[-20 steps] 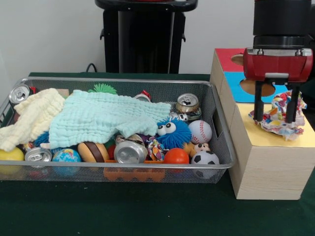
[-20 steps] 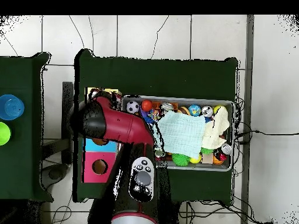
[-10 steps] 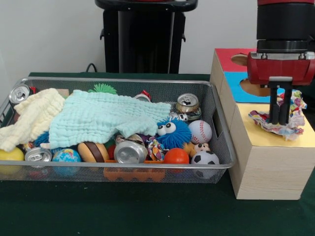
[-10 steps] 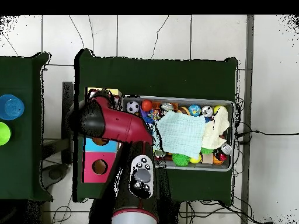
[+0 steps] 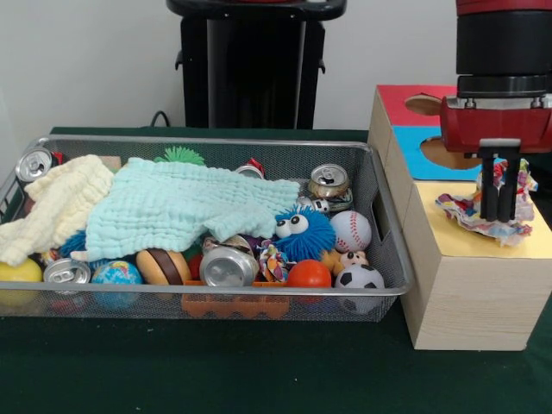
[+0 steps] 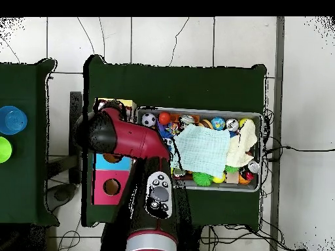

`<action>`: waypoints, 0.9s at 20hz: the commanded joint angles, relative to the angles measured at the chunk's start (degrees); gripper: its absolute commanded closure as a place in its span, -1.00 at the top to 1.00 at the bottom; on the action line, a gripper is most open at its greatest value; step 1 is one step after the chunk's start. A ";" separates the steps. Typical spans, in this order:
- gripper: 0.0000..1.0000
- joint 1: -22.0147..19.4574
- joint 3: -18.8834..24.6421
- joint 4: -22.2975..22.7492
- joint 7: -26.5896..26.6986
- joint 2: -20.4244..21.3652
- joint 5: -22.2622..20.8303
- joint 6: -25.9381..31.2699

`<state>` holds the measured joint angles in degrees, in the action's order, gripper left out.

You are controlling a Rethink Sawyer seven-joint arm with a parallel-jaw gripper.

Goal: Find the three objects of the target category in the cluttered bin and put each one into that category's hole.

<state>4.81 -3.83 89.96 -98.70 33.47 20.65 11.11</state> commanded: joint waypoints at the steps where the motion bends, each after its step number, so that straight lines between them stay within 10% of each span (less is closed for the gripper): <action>1: -1.00 2.68 -0.87 0.94 -10.56 3.02 -0.21 11.13; 6: -1.00 4.85 -3.35 6.19 -10.95 8.99 -1.28 18.99; 18: -1.00 5.32 -3.22 9.88 -10.34 11.73 -1.28 18.28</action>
<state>11.22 -7.42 93.86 -98.69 45.22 20.62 25.70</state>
